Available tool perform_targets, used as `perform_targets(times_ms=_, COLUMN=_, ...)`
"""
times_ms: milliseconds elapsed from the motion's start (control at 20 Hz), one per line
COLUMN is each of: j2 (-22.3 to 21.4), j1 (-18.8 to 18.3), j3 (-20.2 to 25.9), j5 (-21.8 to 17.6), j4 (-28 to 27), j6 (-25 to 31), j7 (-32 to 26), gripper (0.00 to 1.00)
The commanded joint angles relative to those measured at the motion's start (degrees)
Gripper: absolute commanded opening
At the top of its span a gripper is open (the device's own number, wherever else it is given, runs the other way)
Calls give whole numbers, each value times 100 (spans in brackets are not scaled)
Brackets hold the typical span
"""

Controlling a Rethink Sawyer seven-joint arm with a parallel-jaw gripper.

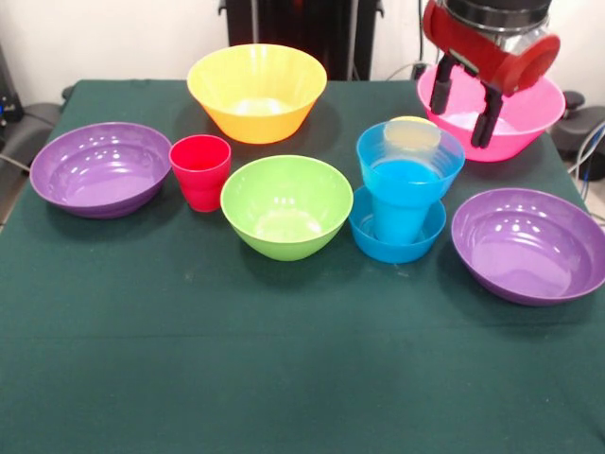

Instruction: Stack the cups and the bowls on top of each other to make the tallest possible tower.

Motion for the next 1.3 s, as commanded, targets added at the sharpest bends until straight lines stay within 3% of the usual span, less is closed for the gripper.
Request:
perform_targets(times_ms=50, j2=80, j1=-306, j3=852, j5=-398, j4=243, j6=444, j7=-111, gripper=100)
perform_targets(times_ms=400, j2=252, j1=-381, j3=927, j5=-470, j4=61, j6=553, j7=29, gripper=100)
perform_targets(times_ms=750, j2=27, j1=-241, j3=861, j5=-667, j4=318, j6=688, j7=39, gripper=100)
perform_targets(times_ms=1300, j2=-190, j1=-163, j3=906, j5=-666, j4=551, j6=576, j7=199, gripper=100)
